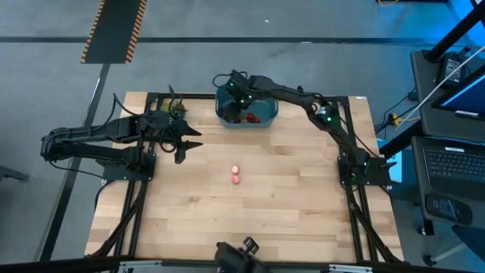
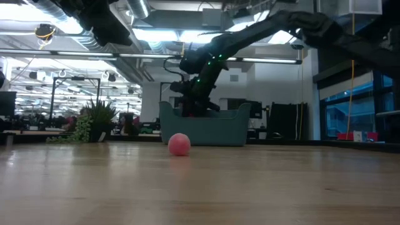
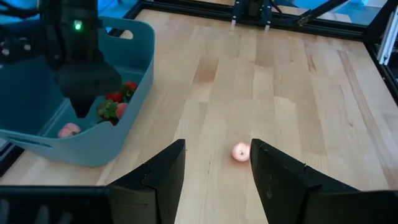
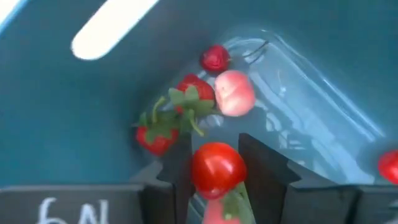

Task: Pick and placing Produce into tupperware
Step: Put the cherry into the blue bin, then put the pink peach into the blue bin

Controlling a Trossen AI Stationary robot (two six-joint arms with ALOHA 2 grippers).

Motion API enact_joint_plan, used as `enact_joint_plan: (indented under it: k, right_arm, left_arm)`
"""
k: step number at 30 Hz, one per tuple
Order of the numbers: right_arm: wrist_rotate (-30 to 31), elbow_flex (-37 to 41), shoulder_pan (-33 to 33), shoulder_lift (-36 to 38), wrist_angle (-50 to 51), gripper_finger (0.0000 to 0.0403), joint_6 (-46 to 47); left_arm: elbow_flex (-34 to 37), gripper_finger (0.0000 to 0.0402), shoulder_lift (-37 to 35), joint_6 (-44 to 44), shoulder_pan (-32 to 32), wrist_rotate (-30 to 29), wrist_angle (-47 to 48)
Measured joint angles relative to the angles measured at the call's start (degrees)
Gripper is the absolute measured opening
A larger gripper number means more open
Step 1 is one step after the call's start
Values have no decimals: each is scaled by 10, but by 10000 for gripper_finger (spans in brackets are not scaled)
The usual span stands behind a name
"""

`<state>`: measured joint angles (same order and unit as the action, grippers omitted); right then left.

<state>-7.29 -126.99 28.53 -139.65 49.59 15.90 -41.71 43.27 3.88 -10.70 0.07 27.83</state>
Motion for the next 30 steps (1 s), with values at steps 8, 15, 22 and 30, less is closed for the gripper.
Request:
enact_joint_plan:
  k: [8, 15, 22, 30]
  right_arm:
    - [-55, -77, 2, -56, 42, 124, -1]
    - [-75, -79, 2, -61, 44, 166, -28]
    - [-75, -78, 5, -54, 55, 198, -27]
    - [-46, -78, -4, 38, 122, 191, -78]
  left_arm:
    - [0, 174, 0, 0, 0, 0, 0]
    - [0, 174, 0, 0, 0, 0, 0]
    - [0, 174, 0, 0, 0, 0, 0]
    - [0, 174, 0, 0, 0, 0, 0]
